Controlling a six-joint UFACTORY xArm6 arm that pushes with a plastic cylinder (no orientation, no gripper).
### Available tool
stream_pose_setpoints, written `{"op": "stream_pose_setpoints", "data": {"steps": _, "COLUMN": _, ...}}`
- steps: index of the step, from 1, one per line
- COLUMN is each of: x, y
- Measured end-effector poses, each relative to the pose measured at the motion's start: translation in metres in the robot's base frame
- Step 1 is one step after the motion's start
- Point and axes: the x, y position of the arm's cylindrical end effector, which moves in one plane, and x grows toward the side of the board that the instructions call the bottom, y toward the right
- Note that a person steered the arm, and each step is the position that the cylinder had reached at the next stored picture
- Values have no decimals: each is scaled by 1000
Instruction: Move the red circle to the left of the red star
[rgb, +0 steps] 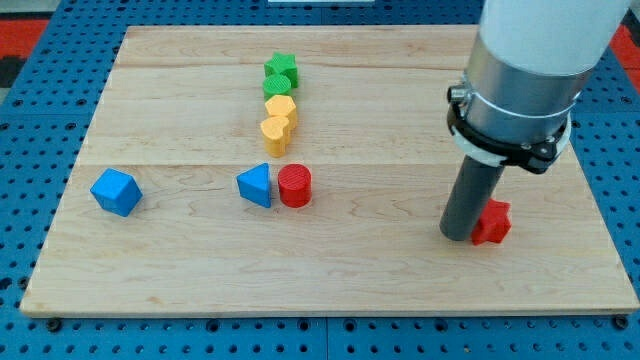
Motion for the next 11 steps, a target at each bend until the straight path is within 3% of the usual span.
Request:
{"op": "stream_pose_setpoints", "data": {"steps": 1, "x": -37, "y": 4}}
{"op": "stream_pose_setpoints", "data": {"steps": 2, "x": -32, "y": 43}}
{"op": "stream_pose_setpoints", "data": {"steps": 3, "x": -26, "y": 45}}
{"op": "stream_pose_setpoints", "data": {"steps": 4, "x": -101, "y": -25}}
{"op": "stream_pose_setpoints", "data": {"steps": 5, "x": -110, "y": -126}}
{"op": "stream_pose_setpoints", "data": {"steps": 6, "x": -86, "y": -175}}
{"op": "stream_pose_setpoints", "data": {"steps": 7, "x": -63, "y": -183}}
{"op": "stream_pose_setpoints", "data": {"steps": 8, "x": -38, "y": -152}}
{"op": "stream_pose_setpoints", "data": {"steps": 9, "x": -26, "y": -185}}
{"op": "stream_pose_setpoints", "data": {"steps": 10, "x": -8, "y": -171}}
{"op": "stream_pose_setpoints", "data": {"steps": 11, "x": 1, "y": -88}}
